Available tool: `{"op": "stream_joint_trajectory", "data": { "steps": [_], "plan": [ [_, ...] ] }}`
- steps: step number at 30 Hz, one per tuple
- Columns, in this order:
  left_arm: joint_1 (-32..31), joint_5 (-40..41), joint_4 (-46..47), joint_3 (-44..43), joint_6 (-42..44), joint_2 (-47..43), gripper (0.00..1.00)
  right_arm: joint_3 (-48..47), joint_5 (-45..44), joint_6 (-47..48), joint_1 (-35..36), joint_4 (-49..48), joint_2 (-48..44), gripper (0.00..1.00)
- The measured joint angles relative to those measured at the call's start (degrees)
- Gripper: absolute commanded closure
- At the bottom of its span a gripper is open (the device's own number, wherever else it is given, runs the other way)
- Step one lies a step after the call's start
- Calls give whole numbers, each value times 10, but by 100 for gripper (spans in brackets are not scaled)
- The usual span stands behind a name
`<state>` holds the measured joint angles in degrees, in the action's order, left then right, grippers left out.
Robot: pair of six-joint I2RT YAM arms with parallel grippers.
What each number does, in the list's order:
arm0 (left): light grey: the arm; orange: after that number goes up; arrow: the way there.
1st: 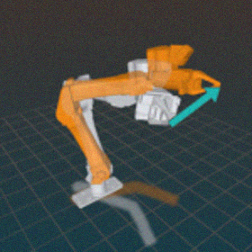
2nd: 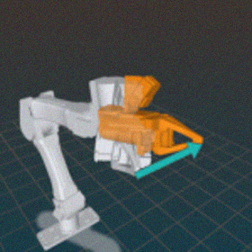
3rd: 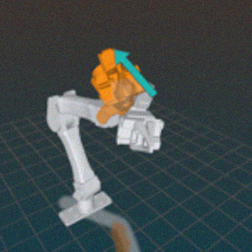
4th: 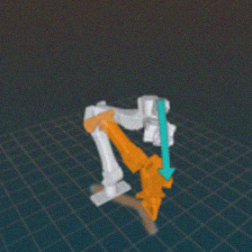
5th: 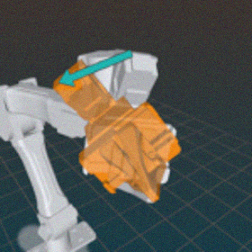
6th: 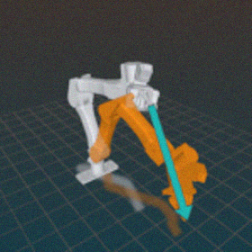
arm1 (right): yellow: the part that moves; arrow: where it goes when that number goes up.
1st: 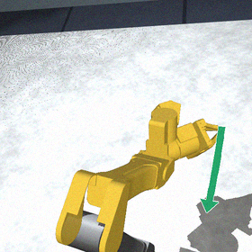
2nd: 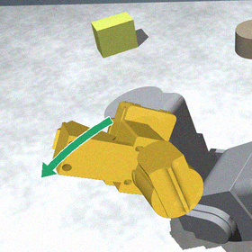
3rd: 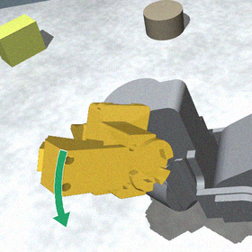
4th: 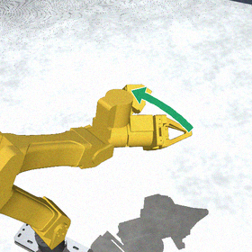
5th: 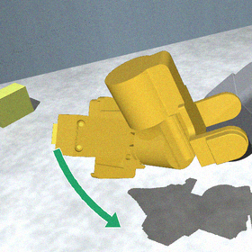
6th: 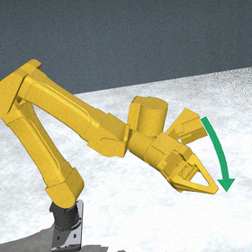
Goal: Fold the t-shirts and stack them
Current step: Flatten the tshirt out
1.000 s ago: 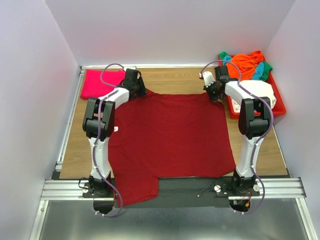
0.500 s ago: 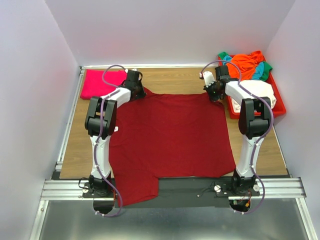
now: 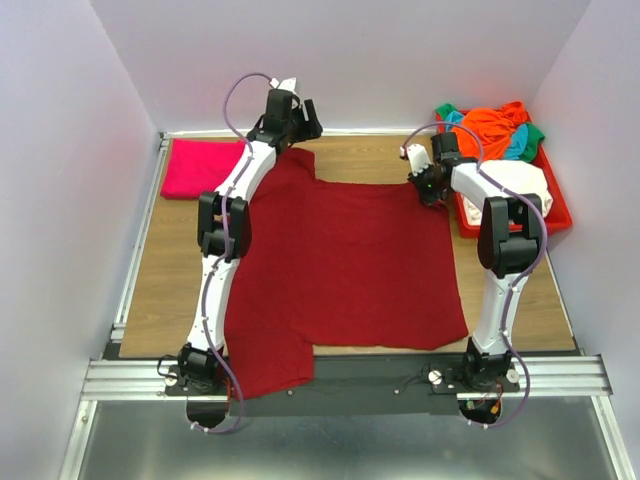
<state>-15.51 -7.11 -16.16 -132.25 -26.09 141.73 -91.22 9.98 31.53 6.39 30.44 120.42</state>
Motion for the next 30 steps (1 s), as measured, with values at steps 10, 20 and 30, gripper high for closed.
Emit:
{"op": "stream_joint_trajectory", "data": {
  "steps": [10,20,30],
  "plan": [
    [6,-8,35,104,89,-30,11,7,8,0,-2,0,0,99],
    [61,-44,44,127,186,-78,50,9,15,0,-3,0,0,99],
    [4,-63,57,424,184,-169,65,16,15,0,-4,0,0,99]
  ]
}}
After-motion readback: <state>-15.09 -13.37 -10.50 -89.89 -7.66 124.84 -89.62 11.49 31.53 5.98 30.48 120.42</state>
